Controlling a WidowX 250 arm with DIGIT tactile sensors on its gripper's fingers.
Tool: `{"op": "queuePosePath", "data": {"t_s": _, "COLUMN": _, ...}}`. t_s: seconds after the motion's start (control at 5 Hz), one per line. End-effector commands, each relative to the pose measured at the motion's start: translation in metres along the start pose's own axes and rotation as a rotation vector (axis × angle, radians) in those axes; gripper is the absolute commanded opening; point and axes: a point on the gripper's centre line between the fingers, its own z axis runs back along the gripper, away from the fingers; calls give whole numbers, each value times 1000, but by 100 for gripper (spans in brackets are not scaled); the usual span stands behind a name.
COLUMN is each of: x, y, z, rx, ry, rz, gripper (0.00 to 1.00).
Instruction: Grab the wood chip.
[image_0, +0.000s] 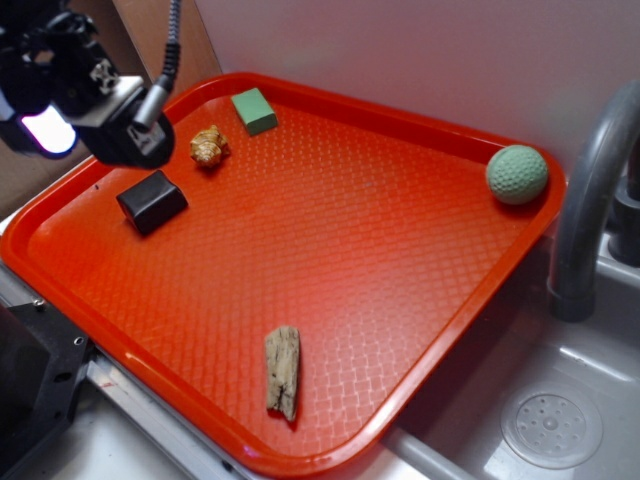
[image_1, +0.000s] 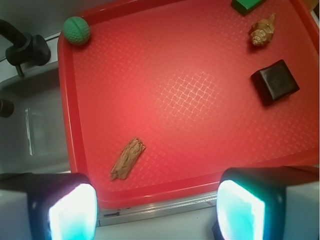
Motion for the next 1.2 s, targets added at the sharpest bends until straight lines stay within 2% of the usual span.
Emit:
{"op": "queuePosePath", "data": {"t_s": 0.0, "x": -1, "y": -31, "z": -83, "rx": 102, "ry": 136, "rz": 62, "gripper": 100}}
{"op": "queuePosePath", "data": {"t_s": 0.2, "x": -17, "y": -22, "z": -108, "rx": 115, "ry": 126, "rz": 39, "gripper": 100}}
{"op": "queuePosePath", "data": {"t_s": 0.4, "x": -26, "y": -20, "z": -124, "rx": 108, "ry": 142, "rz": 17, "gripper": 100}}
{"op": "queuePosePath", "data": {"t_s": 0.6, "x": -28, "y": -36, "z": -143, "rx": 34, "ry": 73, "rz": -35, "gripper": 100}}
{"op": "queuePosePath", "data": {"t_s": 0.8, "x": -20, "y": -42, "z": -149, "rx": -17, "ry": 55, "rz": -30, "gripper": 100}}
{"op": "queuePosePath", "data": {"t_s": 1.0, "x": -23, "y": -49, "z": -160, "rx": 12, "ry": 79, "rz": -44, "gripper": 100}}
